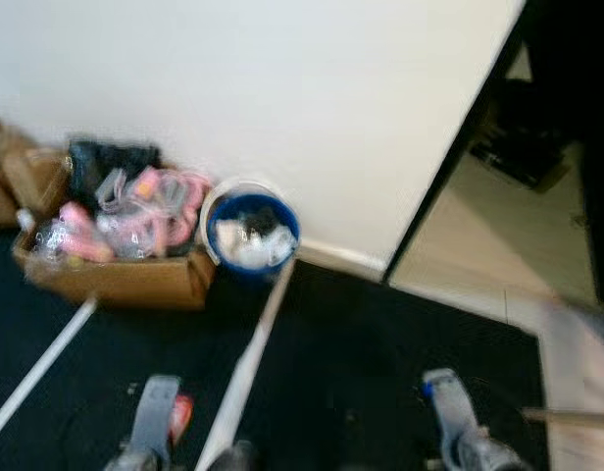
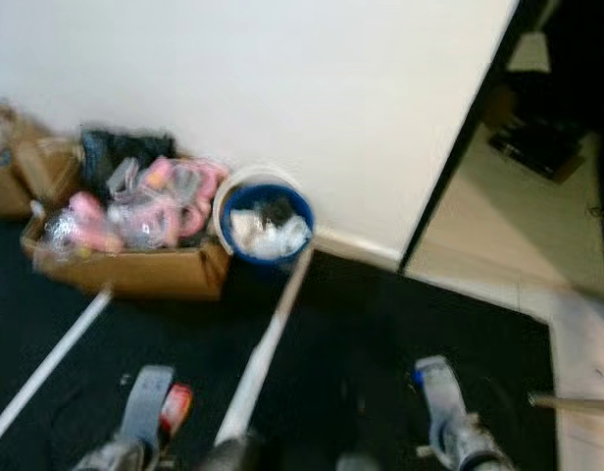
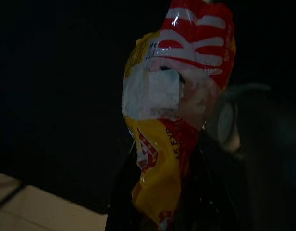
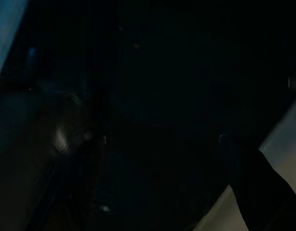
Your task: Picking trash to rubbish bin
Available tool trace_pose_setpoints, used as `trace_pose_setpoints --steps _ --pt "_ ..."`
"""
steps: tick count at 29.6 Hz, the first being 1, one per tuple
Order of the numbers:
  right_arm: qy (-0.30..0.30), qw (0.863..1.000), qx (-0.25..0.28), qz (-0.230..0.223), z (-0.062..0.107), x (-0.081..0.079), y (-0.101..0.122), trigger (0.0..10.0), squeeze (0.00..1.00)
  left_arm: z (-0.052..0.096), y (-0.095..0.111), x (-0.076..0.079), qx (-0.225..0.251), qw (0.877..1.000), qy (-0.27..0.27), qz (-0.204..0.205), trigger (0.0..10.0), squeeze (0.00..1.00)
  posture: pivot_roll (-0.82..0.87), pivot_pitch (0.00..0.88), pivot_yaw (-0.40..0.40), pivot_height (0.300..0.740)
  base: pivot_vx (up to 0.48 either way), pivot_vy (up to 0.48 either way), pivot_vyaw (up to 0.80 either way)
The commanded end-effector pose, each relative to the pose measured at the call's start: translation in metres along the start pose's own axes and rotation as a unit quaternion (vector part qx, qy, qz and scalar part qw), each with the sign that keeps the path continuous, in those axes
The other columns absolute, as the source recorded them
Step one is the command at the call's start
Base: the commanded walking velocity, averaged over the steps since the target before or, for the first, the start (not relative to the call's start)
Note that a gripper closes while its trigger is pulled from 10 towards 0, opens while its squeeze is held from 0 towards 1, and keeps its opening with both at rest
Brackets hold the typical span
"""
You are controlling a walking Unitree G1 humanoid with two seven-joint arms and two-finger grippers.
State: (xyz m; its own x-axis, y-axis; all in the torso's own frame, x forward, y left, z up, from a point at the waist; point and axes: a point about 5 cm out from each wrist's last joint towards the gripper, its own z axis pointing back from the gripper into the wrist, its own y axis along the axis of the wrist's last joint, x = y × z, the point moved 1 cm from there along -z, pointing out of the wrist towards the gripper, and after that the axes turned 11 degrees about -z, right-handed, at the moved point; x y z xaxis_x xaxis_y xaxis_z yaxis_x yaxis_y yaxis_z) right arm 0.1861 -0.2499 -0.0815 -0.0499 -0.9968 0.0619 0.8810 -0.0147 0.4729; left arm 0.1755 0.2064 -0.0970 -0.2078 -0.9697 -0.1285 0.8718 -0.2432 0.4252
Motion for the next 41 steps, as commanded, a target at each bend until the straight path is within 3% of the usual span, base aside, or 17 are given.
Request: trace_pose_setpoints --steps 1,6,22,41 --pt "0.0 1.0 -0.009 0.002 0.0001 -0.0003 -0.0048 10.0 0.0 0.0011 -0.0181 0.0044 -0.026 1.0 -0.007 0.004 10.0 0.0 0.03 0.105 -0.011 0.74 0.0 0.0 0.76" --pt "-0.001 1.0 -0.006 -0.002 0.0 -0.0004 -0.0047 10.0 0.0 0.0011 -0.0181 0.0046 -0.025 1.0 -0.009 0.003 10.0 0.0 0.03 0.103 -0.01 0.74 0.0 0.0 0.76" --pt "-0.001 1.0 -0.007 -0.006 0.0 -0.0006 -0.0042 10.0 0.0 0.0012 -0.0179 0.0032 -0.027 1.0 -0.004 0.007 10.0 0.0 0.03 0.115 -0.007 0.74 0.0 -0.214 0.0" --pt "0.008 1.0 -0.009 0.008 0.0 -0.0013 -0.0033 10.0 0.0 0.0011 -0.0178 0.0041 -0.029 1.0 -0.008 0.008 10.0 0.0 0.03 0.118 -0.01 0.74 0.0 0.0 0.77"
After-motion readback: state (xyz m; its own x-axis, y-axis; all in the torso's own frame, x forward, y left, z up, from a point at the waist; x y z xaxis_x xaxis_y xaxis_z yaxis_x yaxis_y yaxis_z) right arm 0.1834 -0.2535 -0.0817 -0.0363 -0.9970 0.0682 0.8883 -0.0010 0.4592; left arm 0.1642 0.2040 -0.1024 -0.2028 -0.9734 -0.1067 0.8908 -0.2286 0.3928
